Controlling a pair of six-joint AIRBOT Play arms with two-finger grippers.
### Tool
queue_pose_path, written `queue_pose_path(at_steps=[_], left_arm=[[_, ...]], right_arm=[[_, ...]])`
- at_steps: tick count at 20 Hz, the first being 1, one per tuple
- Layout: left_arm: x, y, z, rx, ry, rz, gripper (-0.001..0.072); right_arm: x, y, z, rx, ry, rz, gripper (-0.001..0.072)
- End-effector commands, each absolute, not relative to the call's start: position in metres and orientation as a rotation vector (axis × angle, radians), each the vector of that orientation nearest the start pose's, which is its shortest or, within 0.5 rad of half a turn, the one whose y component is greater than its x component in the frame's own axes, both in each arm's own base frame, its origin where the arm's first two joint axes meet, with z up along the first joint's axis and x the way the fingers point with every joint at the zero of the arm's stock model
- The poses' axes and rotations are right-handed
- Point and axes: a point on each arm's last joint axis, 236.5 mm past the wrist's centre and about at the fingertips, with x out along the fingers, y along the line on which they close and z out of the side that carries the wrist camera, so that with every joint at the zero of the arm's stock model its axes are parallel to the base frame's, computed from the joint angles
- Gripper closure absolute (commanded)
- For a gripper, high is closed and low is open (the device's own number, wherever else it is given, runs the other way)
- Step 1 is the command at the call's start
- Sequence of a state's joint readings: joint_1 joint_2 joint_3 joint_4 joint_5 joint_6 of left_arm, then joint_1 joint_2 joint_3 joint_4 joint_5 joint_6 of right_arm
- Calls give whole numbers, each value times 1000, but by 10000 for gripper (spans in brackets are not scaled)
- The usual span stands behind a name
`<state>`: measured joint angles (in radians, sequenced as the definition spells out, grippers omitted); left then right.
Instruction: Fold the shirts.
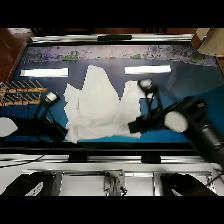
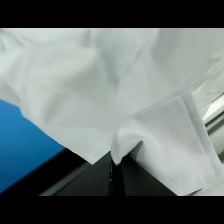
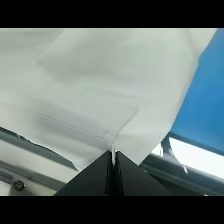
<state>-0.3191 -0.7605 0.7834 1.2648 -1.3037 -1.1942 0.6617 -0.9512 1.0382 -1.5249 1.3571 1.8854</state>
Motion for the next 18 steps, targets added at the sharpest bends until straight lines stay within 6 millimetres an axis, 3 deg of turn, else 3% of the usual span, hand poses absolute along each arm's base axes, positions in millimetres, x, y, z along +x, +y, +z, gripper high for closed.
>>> queue_pose_path(at_steps=[1,2,6,8,10,15,17,18], left_arm=[[158,-125,-23,284,1436,-750,268],[163,-123,-20,271,1433,-715,-13],[202,-107,26,182,1361,-468,-13],[210,-119,45,0,1349,-376,-13],[189,-142,37,-146,1442,-413,-13],[117,-162,-26,-307,1739,-368,-13],[105,-186,-31,-357,1748,-424,-13],[108,-199,-31,-377,1715,-437,-12]], right_arm=[[178,189,-17,-110,1461,309,655],[176,192,-18,-105,1457,308,655],[184,205,-15,-55,1413,326,655],[188,208,-14,-38,1397,330,655],[191,211,-13,-28,1382,337,655],[199,217,-10,-10,1343,353,655],[201,219,-9,-6,1331,358,655],[202,220,-9,-4,1326,360,655]])
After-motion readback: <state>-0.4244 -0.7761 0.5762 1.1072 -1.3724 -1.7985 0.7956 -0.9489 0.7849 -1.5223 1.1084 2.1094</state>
